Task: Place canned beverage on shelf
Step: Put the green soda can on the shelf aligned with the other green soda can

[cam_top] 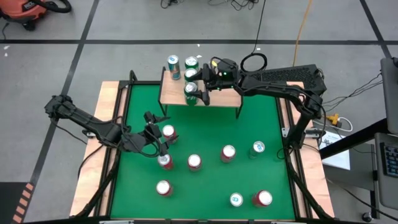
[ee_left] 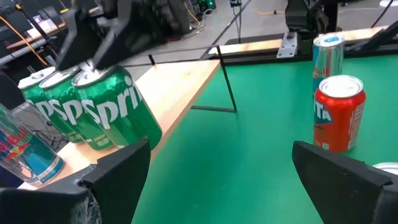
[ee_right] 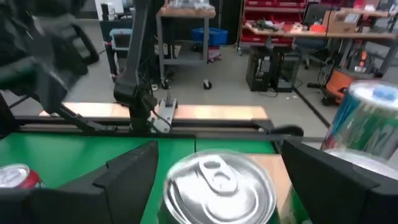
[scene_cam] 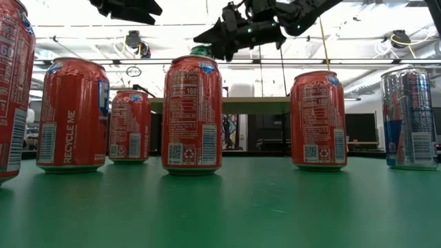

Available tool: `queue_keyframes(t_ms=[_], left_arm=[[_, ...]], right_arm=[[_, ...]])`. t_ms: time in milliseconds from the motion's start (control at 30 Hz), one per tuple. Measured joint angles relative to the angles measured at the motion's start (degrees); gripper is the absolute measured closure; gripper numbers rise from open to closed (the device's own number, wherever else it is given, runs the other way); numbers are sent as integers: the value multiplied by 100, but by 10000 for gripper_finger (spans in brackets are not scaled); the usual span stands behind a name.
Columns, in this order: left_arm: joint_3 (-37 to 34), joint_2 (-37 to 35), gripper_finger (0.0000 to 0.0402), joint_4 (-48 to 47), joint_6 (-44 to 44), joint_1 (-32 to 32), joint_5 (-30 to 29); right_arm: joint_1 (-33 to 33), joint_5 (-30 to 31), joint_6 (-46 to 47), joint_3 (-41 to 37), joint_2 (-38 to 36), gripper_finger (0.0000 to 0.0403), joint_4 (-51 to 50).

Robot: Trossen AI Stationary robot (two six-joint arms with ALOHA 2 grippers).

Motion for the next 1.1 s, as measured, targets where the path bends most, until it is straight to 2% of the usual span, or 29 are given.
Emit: queue_keyframes(t_ms=[200,367,667,867,1100], left_arm=[[-4,-2,17,65,2,0,0],[-4,-2,17,84,-9,0,-1],[-4,-2,17,130,-155,0,38],[-4,-2,17,138,-271,0,95],[-6,-2,17,217,-310,0,96]], right_arm=[[115,-7,103,0,-491,71,-90],[358,22,55,0,-971,71,-916],[1279,915,-281,-11,-1251,91,-2375],[1787,1099,-354,-551,-1217,126,-2022],[1859,1703,-220,-1377,-1161,184,-1284]])
